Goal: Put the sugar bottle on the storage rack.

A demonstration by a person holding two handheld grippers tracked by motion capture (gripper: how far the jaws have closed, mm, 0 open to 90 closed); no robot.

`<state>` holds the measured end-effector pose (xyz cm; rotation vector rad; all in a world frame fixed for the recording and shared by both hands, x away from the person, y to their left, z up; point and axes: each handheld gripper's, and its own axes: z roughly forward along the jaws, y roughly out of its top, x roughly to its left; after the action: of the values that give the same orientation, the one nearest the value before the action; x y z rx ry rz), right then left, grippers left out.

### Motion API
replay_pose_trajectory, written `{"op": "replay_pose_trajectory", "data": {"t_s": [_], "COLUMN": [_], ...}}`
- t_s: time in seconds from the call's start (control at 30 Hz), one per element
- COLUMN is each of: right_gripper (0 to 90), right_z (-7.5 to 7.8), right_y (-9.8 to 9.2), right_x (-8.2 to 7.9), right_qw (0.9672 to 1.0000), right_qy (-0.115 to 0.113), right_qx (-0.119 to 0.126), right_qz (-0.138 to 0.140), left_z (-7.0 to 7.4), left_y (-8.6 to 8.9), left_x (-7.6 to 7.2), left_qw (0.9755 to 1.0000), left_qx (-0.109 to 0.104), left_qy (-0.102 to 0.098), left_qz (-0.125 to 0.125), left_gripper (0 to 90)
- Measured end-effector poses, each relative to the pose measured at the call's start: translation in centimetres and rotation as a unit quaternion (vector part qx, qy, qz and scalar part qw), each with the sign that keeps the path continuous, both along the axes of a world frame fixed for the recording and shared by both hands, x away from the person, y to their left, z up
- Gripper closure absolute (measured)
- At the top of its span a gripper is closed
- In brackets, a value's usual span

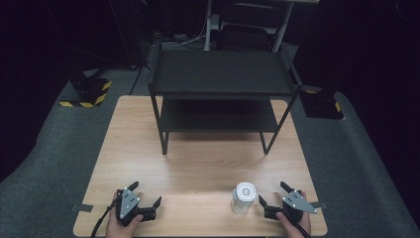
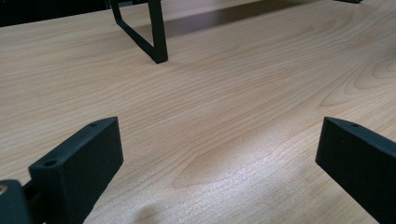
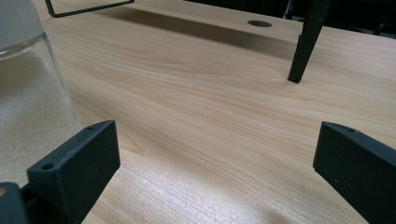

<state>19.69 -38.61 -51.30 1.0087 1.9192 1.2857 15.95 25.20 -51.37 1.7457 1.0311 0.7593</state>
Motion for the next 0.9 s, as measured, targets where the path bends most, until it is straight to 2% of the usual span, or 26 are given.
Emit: {"op": "replay_pose_trajectory", "data": {"t_s": [0.23, 0.9], "right_gripper": [0.4, 0.4], "right_z": [-0.07, -0.17], "right_y": [-0.01, -0.11], "right_x": [-0.04, -0.09], "right_qw": [1.0000, 1.0000], "right_qy": [-0.002, -0.006], "right_qx": [0.001, 0.002], "right_qz": [-0.001, 0.001], "left_z": [-0.08, -0.14], "left_y": [0.12, 0.20], "left_x": [-0.07, -0.11], "left_qw": [1.0000, 1.0000], "left_qx": [-0.007, -0.005], "left_qy": [0.000, -0.003], "left_qz": [0.002, -0.002], "left_gripper": [1.1, 1.1]}}
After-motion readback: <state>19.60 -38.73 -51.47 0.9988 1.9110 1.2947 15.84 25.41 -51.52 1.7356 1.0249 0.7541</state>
